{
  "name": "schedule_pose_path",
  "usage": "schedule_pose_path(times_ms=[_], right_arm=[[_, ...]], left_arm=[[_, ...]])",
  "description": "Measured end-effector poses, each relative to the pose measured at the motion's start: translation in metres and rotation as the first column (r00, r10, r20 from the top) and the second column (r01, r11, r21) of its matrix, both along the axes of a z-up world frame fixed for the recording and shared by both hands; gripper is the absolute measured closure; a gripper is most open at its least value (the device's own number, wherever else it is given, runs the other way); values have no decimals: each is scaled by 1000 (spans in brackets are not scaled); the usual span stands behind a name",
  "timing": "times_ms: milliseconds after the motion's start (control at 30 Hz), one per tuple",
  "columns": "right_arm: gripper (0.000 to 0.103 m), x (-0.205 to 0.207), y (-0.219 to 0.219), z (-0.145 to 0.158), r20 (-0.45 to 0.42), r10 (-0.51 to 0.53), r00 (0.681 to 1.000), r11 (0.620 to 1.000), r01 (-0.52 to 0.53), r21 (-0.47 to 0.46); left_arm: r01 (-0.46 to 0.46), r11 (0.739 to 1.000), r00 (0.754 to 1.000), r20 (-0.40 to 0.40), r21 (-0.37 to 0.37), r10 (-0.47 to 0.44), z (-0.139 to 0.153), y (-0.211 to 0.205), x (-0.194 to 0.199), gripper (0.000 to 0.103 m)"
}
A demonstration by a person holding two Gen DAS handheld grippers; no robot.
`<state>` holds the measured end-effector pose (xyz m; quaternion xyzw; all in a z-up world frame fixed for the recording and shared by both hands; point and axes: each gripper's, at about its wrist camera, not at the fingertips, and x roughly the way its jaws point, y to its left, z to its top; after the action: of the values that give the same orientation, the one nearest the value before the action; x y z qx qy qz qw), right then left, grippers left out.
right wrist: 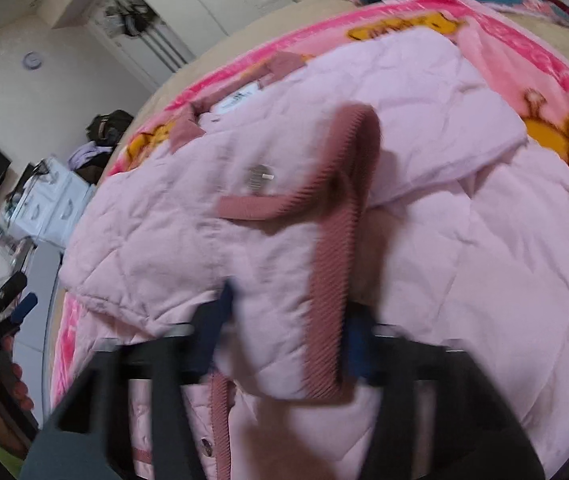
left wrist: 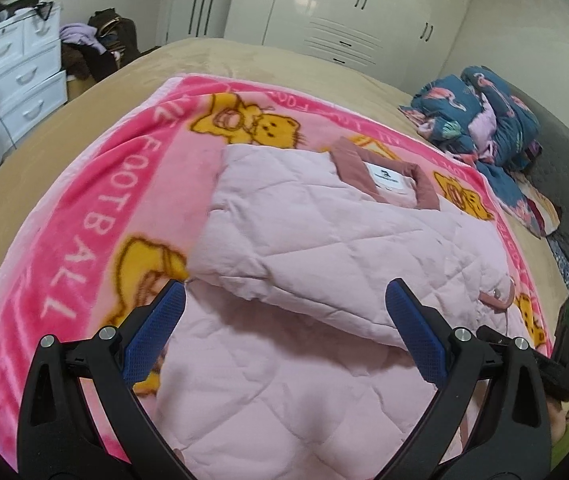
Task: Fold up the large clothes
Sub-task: 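Grasp the folded sleeve's ribbed cuff with the right tool and lift it, then lay the sleeve flat on the jacket front and open the right tool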
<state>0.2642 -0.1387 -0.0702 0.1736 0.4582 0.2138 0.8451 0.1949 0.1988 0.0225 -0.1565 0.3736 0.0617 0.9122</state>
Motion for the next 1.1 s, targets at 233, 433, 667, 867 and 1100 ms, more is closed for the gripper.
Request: schedule_pose_path(times_ms=[233, 433, 667, 867, 1100], right_arm=[[86, -16, 13, 51, 227, 75, 971, 991, -47, -126], [86, 0, 4, 100, 342, 94, 935, 983, -32, -183], [86, 30, -5, 120, 392, 111, 913, 966, -7, -258], [86, 42, -2, 105, 362, 116, 925, 956, -4, -295], [85, 52, -2, 81, 312, 100, 945, 950, 3, -313]], left_arm=[[-16, 1000, 1000, 3, -8, 16, 0, 5, -2, 9], [0, 1000, 1000, 4, -6, 0, 3, 0, 2, 9], [24, 1000, 1000, 19, 8, -24, 9, -12, 20, 9], [70, 997, 998, -3, 32, -70, 5, -28, 45, 9], [113, 993, 992, -50, 21, -112, -13, -43, 73, 9]])
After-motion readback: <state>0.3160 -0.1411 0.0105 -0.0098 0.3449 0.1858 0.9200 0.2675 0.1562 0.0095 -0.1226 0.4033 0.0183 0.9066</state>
